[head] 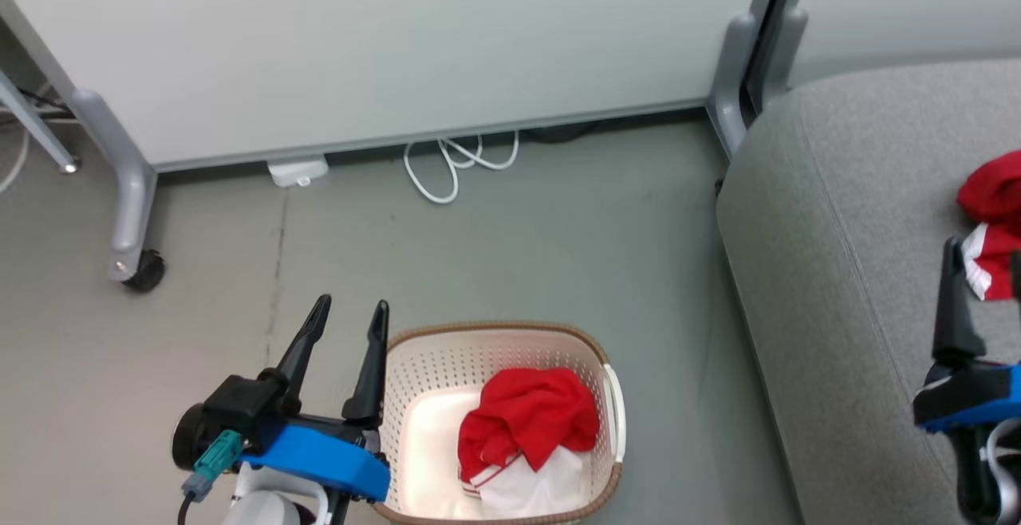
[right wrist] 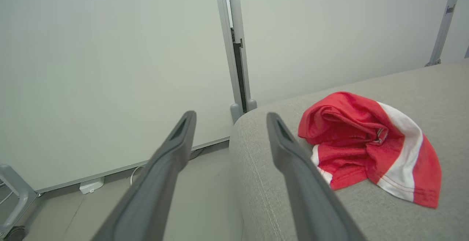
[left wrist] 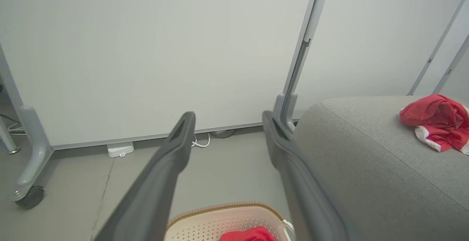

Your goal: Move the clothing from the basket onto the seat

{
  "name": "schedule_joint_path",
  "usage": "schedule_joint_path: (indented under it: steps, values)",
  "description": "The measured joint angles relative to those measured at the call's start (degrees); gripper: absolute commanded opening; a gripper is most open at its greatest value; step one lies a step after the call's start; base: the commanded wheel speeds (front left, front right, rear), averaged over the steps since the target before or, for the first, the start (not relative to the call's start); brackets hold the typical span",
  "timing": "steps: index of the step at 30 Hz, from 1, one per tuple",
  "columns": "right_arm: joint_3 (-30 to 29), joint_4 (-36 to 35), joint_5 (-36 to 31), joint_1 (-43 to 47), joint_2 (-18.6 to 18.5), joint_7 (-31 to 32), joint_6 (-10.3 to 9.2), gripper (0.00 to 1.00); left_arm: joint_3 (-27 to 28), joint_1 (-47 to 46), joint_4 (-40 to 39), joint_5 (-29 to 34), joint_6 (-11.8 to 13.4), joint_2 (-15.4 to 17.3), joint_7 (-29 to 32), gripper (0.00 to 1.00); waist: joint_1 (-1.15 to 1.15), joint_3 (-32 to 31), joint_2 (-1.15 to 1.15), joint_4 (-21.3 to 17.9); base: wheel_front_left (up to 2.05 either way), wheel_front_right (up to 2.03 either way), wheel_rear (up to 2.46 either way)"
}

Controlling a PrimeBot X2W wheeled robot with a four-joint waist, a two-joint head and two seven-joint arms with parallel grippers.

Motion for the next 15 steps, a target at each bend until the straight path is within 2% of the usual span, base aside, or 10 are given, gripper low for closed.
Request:
schedule_joint_path:
  steps: [6,15]
  values:
    - [2.9,-2.4,-4.5,4.8,1.2,-1.5,0.01,1.0,3.7,1.6,1.6,0.3,0.0,-0.9,0.0,1.0,0.0,-3.3,0.0,1.7,0.0,0.0,0.0]
    - [8.9,-4.0,-3.4,10.4,2.2,-2.1,0.01,1.0,7.8,4.2,3.1,1.4,0.0,-1.3,0.0,1.0,0.01,-7.1,0.0,2.8,0.0,0.0,0.0]
